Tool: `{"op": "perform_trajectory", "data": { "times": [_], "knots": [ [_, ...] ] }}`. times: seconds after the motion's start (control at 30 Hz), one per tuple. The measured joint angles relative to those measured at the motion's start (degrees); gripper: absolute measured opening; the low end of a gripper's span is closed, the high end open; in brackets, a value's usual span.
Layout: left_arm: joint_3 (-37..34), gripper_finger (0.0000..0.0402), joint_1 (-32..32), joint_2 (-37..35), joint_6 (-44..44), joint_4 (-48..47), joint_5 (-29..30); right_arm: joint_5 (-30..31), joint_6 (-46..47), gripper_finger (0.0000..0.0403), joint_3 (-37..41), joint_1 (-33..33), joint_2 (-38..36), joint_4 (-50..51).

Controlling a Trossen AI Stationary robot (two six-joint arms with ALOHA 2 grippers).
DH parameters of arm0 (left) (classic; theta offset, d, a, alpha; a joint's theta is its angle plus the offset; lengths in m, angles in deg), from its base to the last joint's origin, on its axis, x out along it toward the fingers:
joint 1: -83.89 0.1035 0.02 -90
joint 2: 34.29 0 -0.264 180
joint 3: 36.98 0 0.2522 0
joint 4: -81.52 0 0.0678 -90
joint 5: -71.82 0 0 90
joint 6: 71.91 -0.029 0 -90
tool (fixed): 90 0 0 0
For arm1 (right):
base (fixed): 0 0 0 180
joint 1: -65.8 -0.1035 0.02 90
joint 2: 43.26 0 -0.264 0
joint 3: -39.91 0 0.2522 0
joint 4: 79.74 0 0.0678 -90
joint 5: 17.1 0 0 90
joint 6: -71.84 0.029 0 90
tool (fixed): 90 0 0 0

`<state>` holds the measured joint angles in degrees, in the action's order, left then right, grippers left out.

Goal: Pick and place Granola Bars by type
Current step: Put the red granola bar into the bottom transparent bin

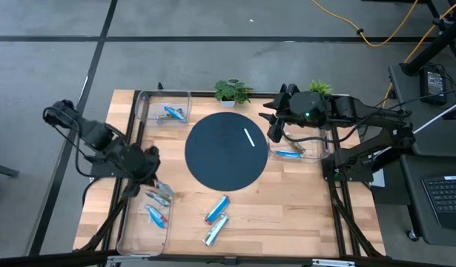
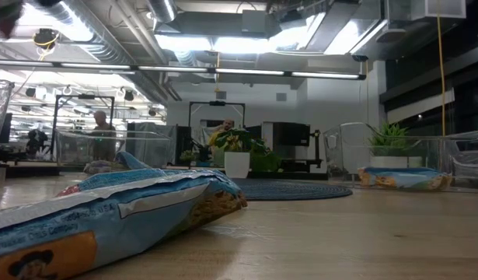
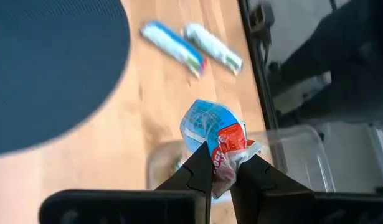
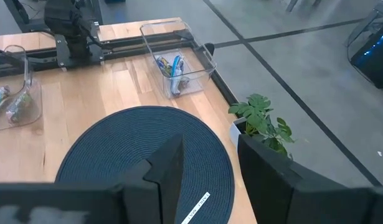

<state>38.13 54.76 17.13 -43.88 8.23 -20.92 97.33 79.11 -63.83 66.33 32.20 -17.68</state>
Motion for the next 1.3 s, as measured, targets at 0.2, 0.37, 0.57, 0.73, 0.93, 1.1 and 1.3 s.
{"op": "perform_trajectory", "data": {
  "times": [0.2, 0.37, 0.57, 0.73, 0.93, 1.1, 1.3],
  "knots": [
    [-4.8, 0.0030, -6.4, 0.9, 5.6, 4.6, 0.1, 0.0, -0.1, 0.0155, 0.0, 0.0, 0.4, 0.0],
    [-5.0, 0.0030, -12.8, 2.7, 10.8, 4.1, 0.1, 0.0, -0.2, 0.0155, 0.0, 0.0, 0.3, 0.0],
    [-5.0, 0.0031, -21.8, 7.2, 13.4, 2.6, 1.2, 0.0, -0.3, 0.0155, 0.0, 0.0, 0.3, 0.0],
    [-5.0, 0.0031, -27.1, 12.4, 15.6, 2.7, 4.4, 0.0, -0.3, 0.0155, 0.0, 0.0, 0.3, 0.0],
    [-5.0, 0.0031, -31.7, 16.7, 22.6, 3.5, 4.9, 0.0, -0.2, 0.0155, 0.0, 0.0, 0.3, 0.0],
    [-5.0, 0.0031, -35.2, 19.1, 26.9, 8.3, 7.8, 0.0, 0.0, 0.0155, 0.0, 0.0, 0.3, 0.0],
    [-5.0, 0.0031, -37.1, 21.5, 29.6, 10.4, 8.2, 0.0, 0.1, 0.0155, 0.0, 0.0, 0.3, -0.7]
  ]
}}
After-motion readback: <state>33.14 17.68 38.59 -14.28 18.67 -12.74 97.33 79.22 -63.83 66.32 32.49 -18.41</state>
